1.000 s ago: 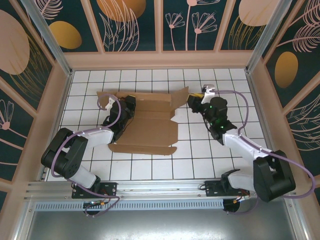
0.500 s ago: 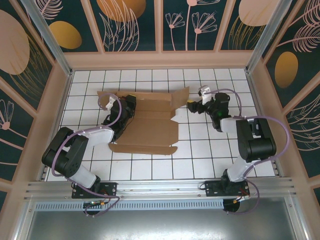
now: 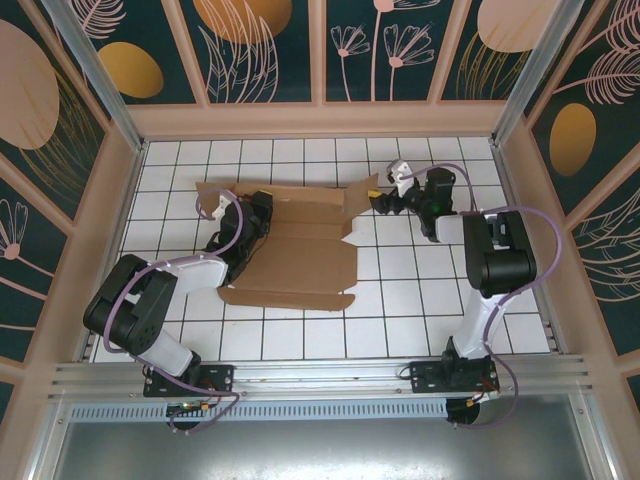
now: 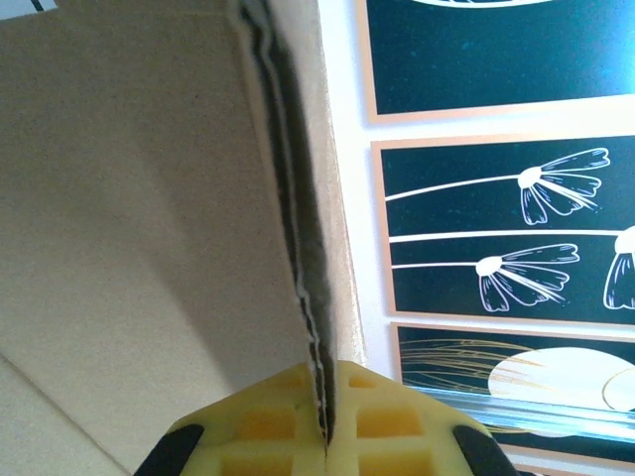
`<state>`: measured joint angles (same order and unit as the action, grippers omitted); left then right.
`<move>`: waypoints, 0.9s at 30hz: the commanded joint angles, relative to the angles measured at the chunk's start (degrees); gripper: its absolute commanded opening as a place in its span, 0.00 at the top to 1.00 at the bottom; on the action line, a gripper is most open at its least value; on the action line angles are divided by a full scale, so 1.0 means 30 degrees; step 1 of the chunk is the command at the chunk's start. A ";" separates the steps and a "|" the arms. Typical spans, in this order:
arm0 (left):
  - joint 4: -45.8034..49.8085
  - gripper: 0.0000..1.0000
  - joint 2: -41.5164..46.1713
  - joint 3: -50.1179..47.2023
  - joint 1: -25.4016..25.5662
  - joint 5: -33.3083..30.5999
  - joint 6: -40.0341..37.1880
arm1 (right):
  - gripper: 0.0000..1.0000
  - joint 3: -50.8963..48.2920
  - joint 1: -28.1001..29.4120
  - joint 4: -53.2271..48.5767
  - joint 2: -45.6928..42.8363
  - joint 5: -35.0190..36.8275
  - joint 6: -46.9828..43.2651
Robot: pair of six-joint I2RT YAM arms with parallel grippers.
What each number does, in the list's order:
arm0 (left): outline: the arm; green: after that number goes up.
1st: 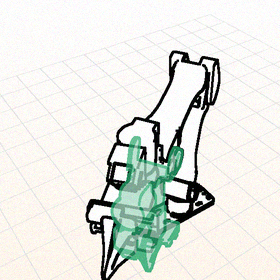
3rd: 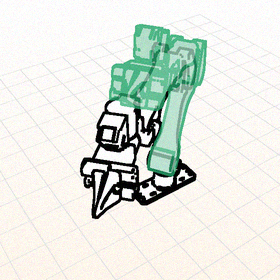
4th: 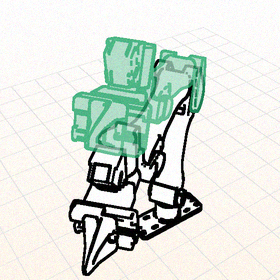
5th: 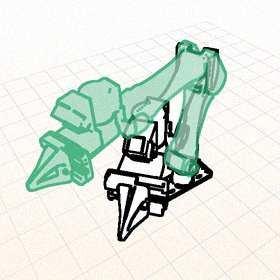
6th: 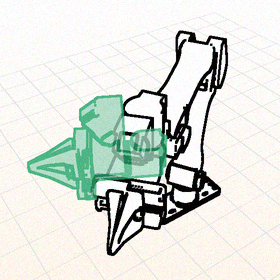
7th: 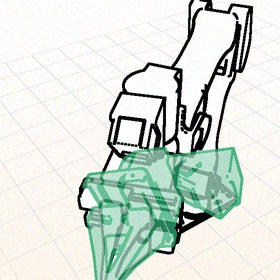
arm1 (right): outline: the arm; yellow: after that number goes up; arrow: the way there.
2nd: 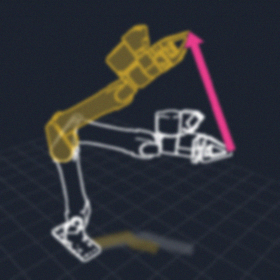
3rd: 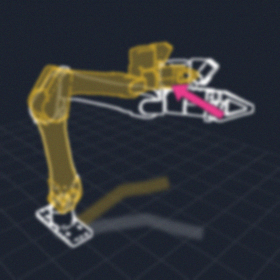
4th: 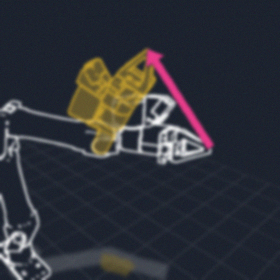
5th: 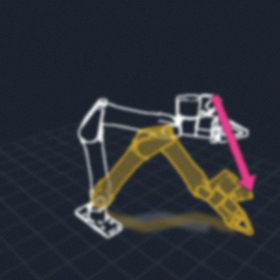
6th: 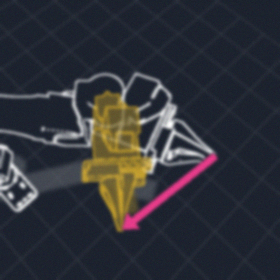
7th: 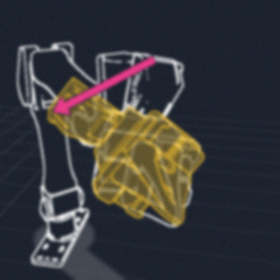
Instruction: Fold the paper box
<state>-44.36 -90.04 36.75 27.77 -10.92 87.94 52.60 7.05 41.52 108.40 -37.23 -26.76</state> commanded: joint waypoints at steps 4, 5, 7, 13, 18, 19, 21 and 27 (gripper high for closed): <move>0.1544 1.00 -0.0076 -0.0760 0.0002 0.0420 0.0145 | 0.19 0.1305 -0.0208 -0.0351 0.0914 -0.1138 -0.1126; 0.1572 1.00 -0.0078 -0.0793 0.0001 0.0395 0.0144 | 0.19 0.1360 -0.0229 -0.0298 0.0953 -0.1279 -0.1075; 0.1573 1.00 -0.0074 -0.0796 0.0002 0.0351 0.0159 | 0.20 0.1429 -0.0141 -0.0505 0.0903 -0.1769 -0.1376; 0.1370 1.00 -0.0279 -0.0737 -0.0013 0.0386 0.0272 | 0.24 0.1481 0.0112 -0.2435 -0.0017 -0.3299 -0.2357; 0.1248 1.00 -0.0456 -0.0737 0.0001 0.0446 0.0452 | 0.33 0.1272 0.0323 -0.2341 -0.0613 -0.3531 -0.1366; 0.1204 1.00 -0.0455 -0.0737 0.0002 0.0417 0.0452 | 0.36 0.1125 0.0422 -0.2420 -0.0783 -0.3441 -0.1258; 0.1192 1.00 -0.0448 -0.0737 0.0001 0.0360 0.0479 | 0.44 0.0732 0.0650 -0.2396 -0.1144 -0.3332 -0.1170; 0.1137 1.00 -0.0540 -0.0532 0.0001 0.0386 0.0496 | 0.76 -0.0487 0.1449 -0.1973 -0.2257 -0.0446 -0.0608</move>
<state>-45.19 -90.00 36.32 27.66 -10.76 89.03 52.77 9.78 34.22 104.53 -41.91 -29.65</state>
